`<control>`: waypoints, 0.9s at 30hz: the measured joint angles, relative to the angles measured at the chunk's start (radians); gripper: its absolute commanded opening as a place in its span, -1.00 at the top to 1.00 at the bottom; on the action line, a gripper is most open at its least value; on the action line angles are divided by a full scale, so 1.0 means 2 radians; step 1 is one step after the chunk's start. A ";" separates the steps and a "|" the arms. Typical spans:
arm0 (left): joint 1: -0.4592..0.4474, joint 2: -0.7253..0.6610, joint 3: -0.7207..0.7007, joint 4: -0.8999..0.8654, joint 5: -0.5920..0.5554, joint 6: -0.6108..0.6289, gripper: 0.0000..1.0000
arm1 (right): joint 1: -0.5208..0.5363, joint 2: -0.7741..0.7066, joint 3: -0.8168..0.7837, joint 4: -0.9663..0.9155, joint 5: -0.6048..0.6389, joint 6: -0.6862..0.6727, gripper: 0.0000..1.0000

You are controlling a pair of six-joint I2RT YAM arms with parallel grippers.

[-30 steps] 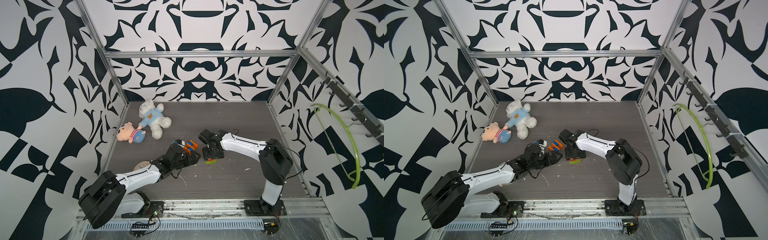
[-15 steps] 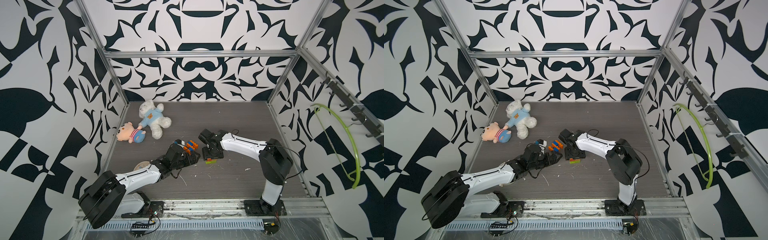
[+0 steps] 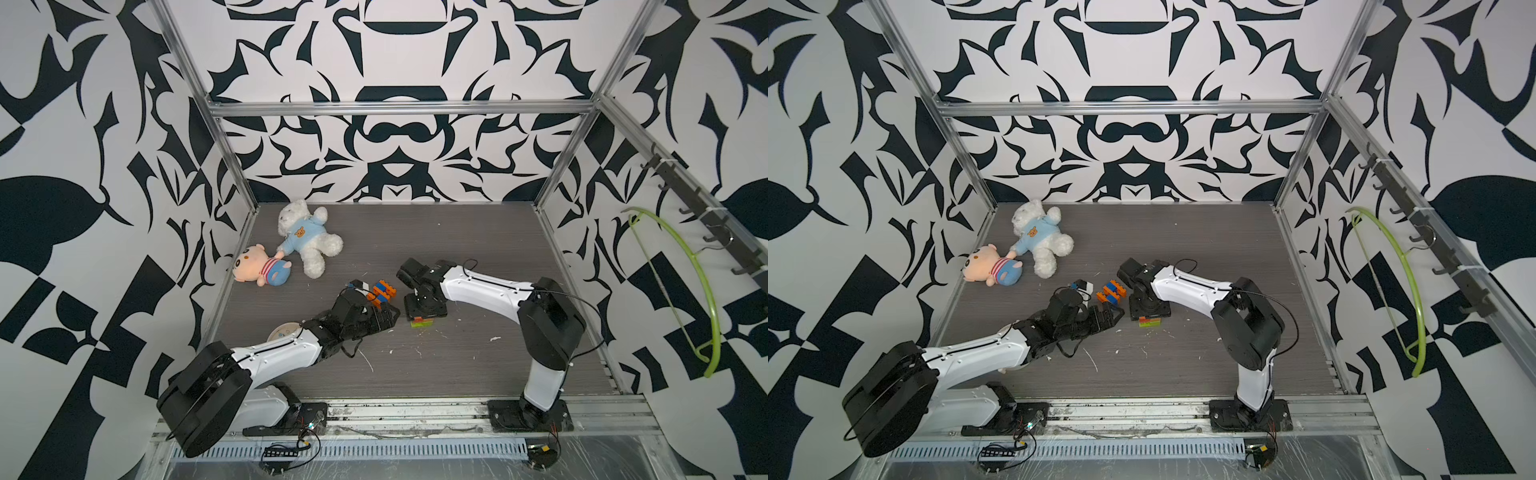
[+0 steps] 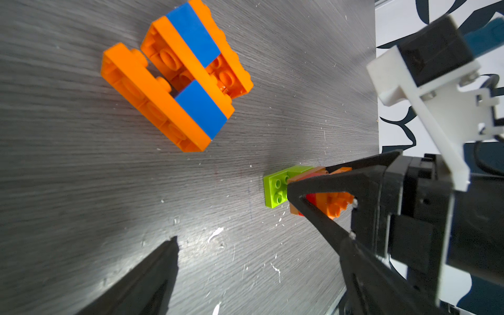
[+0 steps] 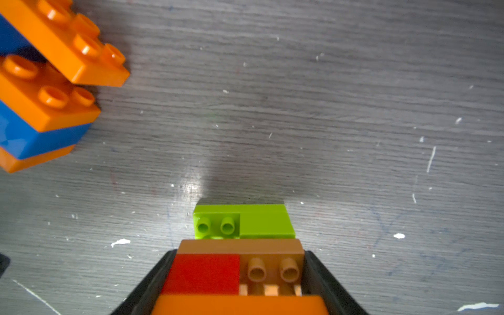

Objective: Assemble the number 5 with lego
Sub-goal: Assemble the lego brick with the lego brick.

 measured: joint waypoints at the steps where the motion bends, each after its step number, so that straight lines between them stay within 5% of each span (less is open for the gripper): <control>1: 0.000 0.000 0.000 0.000 0.000 0.000 -0.98 | 0.000 0.000 0.000 0.000 0.000 0.000 -0.32; 27: 0.000 0.000 0.000 0.000 0.000 -0.001 -0.99 | 0.001 0.006 0.002 -0.001 0.003 -0.007 -0.31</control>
